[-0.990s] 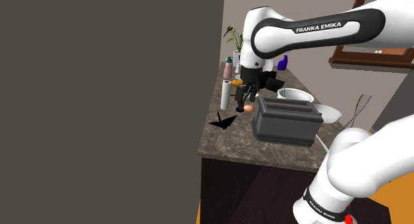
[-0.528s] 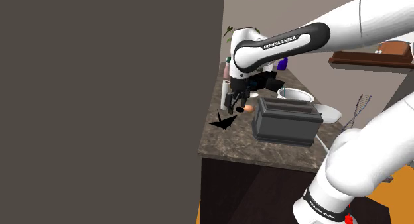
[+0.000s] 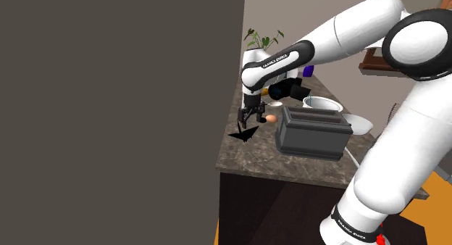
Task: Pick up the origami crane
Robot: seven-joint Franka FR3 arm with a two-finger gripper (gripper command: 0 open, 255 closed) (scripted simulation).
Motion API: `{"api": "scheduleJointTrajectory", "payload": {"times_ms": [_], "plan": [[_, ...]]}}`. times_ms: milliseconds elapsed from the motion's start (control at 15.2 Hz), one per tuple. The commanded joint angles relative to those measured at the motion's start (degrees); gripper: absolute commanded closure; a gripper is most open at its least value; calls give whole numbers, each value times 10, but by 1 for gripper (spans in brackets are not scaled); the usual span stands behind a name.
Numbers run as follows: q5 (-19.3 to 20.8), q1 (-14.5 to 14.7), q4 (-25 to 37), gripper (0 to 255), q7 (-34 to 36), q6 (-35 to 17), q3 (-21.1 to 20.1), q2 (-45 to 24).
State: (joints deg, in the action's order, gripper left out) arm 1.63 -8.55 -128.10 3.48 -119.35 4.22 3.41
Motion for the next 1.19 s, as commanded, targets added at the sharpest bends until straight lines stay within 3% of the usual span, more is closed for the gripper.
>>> {"api": "scheduleJointTrajectory", "payload": {"times_ms": [0, 330, 924, 990, 1122], "plan": [[0, -6, 19, 0, 5, -20, 6, -42], [-5, -20, 78, 0, 15, -50, 19, -140], [-9, -21, 63, 0, 13, -102, 18, -177], [-9, -21, 63, 255, 13, -101, 18, -177], [-9, -22, 63, 255, 13, -102, 18, -177]]}}
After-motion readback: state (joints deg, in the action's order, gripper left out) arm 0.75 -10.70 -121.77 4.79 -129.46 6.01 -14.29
